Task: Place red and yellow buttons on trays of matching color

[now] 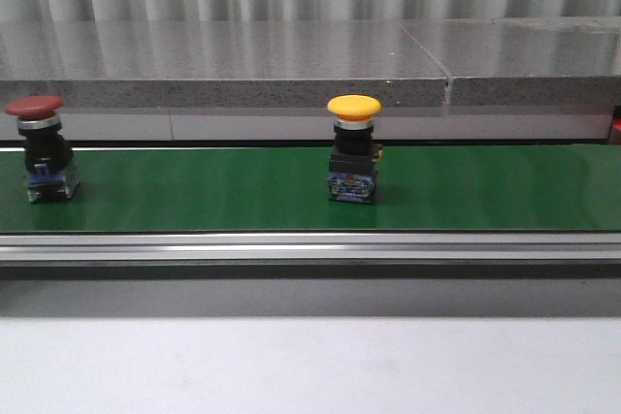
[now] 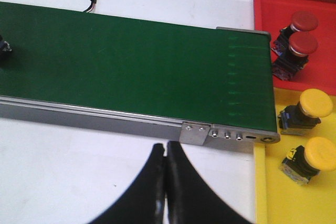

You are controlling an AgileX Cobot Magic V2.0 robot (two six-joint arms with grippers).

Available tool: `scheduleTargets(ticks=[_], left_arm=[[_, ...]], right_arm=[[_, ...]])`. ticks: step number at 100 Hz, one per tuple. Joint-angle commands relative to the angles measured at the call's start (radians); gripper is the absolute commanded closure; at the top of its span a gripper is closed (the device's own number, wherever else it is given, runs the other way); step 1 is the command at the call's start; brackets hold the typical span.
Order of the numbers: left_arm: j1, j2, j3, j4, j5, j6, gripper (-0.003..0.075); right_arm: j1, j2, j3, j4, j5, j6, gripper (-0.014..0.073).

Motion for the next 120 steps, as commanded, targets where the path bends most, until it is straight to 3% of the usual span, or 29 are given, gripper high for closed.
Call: scheduleTargets(ticks=[1,74,120], left_arm=[[-0.009,0.000,-0.025,-0.016,-0.063,0.000,0.0740],[-0.009,0.002,-0.025,-0.016,-0.063,0.000,0.0740],[-0.009,0.002,-0.025,-0.016,-0.063,0.000,0.0740]], right_arm=[[-0.001,0.003,-0.023,0.000,-0.060,-0.010,0.0660],[-0.001,0.013,-0.041,-0.002,-0.062,-0.010,0.0660],[-0.001,0.324,-0.276,-0.001,-0.021,-0.010,0.0660]])
